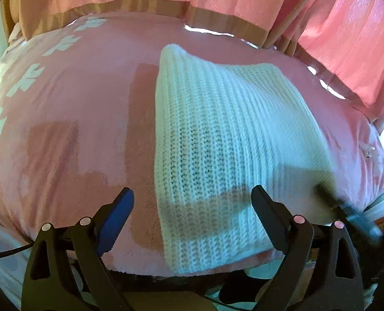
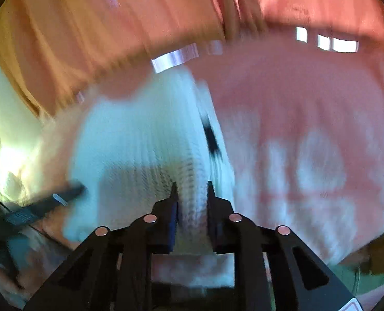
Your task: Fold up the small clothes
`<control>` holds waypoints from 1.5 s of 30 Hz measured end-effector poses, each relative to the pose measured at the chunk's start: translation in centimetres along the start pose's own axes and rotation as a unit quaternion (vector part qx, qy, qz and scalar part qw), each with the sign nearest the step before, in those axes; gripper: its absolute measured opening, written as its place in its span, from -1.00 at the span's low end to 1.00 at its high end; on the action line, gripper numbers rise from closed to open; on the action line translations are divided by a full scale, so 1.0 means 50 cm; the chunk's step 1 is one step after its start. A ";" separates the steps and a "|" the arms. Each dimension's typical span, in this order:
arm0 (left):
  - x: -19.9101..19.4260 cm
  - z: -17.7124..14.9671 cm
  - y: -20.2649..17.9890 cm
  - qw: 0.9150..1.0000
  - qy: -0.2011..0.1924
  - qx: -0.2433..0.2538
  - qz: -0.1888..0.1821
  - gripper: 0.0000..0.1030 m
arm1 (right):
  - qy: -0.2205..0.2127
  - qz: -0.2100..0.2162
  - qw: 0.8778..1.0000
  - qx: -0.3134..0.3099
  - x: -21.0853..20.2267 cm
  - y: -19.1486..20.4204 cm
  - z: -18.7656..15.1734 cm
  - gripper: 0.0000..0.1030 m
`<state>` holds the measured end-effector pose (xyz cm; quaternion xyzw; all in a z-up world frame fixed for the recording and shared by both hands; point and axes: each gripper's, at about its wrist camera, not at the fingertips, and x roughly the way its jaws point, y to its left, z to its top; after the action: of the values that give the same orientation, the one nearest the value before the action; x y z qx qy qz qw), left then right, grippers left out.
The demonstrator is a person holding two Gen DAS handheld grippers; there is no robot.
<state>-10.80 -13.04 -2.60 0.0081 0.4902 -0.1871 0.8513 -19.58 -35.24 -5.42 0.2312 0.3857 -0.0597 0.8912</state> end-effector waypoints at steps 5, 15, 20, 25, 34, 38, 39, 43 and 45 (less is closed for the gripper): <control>0.012 0.009 -0.004 1.000 0.011 -0.004 -0.001 0.74 | -0.048 0.002 0.999 -0.018 -0.051 0.020 0.015 -0.12; 0.087 0.071 0.015 0.996 0.055 -0.035 -0.063 0.86 | 0.024 0.054 0.996 0.069 0.080 -0.022 0.090 0.33; 0.131 0.068 0.040 0.989 0.078 -0.060 -0.115 0.69 | 0.013 0.044 0.998 0.039 0.093 -0.005 0.081 -0.27; 0.075 0.108 0.035 0.989 0.050 -0.015 -0.138 -0.05 | -0.031 0.061 0.998 0.001 0.046 0.055 0.104 -0.55; 0.038 0.245 0.052 0.995 -0.035 0.047 -0.081 0.18 | -0.050 0.078 0.995 -0.048 0.092 0.116 0.214 -0.34; 0.139 0.203 0.123 0.998 0.025 0.011 -0.049 0.38 | 0.023 0.085 0.996 0.024 0.203 0.064 0.165 -0.18; 0.137 0.197 0.136 0.998 0.028 -0.007 -0.058 0.45 | 0.008 0.090 0.995 0.038 0.188 0.061 0.153 -0.12; 0.113 0.197 0.152 0.996 0.035 0.000 -0.085 0.44 | -0.008 0.076 0.997 0.028 0.138 0.079 0.123 -0.07; 0.117 0.195 0.158 0.994 0.051 -0.003 -0.100 0.42 | -0.009 0.072 0.997 0.021 0.120 0.086 0.110 -0.09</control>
<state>2.52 -9.42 -3.77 -0.0337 0.5318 -0.2691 0.8022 -10.56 -33.50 -4.85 0.2768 0.3583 -0.0057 0.8916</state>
